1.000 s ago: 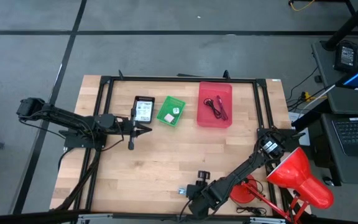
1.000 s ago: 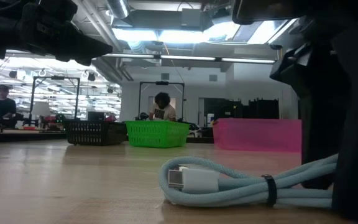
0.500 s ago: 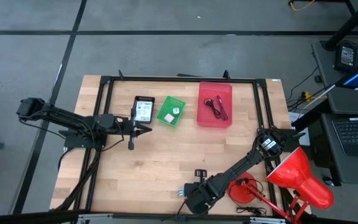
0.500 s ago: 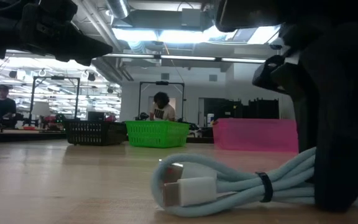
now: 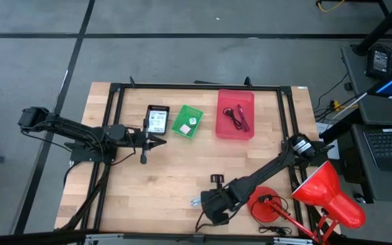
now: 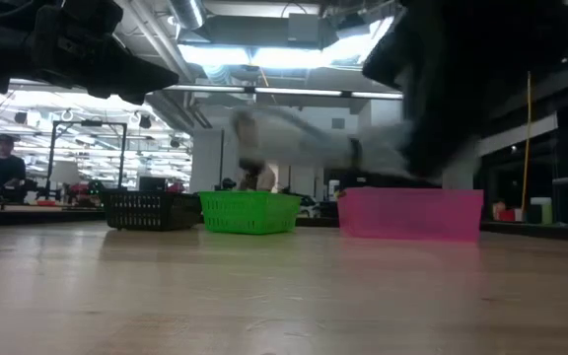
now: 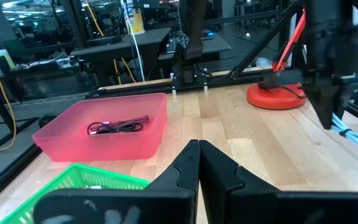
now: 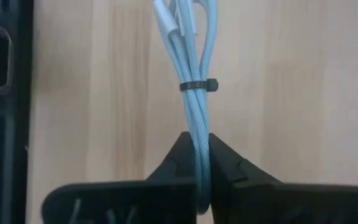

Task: Pick and place items into bin
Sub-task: Put the blue charger cable into the red bin

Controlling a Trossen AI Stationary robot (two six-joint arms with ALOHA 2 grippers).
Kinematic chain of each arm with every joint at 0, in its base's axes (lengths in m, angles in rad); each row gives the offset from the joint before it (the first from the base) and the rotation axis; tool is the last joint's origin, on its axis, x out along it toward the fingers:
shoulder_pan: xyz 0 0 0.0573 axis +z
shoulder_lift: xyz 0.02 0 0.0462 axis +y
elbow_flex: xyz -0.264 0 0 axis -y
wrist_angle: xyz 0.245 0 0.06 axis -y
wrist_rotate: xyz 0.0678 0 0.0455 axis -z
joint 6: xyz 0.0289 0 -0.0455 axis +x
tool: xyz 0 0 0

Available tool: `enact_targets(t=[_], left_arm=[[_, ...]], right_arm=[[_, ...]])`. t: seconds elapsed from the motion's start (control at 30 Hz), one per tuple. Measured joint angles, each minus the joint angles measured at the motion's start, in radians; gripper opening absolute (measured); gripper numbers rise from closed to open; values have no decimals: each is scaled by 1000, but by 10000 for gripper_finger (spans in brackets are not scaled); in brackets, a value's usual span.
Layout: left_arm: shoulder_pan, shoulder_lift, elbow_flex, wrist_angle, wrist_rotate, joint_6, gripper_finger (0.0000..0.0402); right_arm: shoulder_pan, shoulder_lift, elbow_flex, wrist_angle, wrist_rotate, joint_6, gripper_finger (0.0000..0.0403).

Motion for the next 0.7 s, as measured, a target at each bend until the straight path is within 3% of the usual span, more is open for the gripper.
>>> enact_targets(t=[0.27, 0.5, 0.6, 0.7], left_arm=[[0, 0, 0, 0, 0, -11, 4], [0, 0, 0, -6, 0, -26, 4], [0, 0, 0, -8, 3, -27, 4], [0, 0, 0, -8, 8, -49, 4]], right_arm=[[-36, -149, -274, 327, 25, -26, 1], [-54, -312, -493, 508, 191, -48, 0], [-52, -363, -595, 688, 278, -84, 0], [-57, -381, -704, 876, 292, -142, 0]])
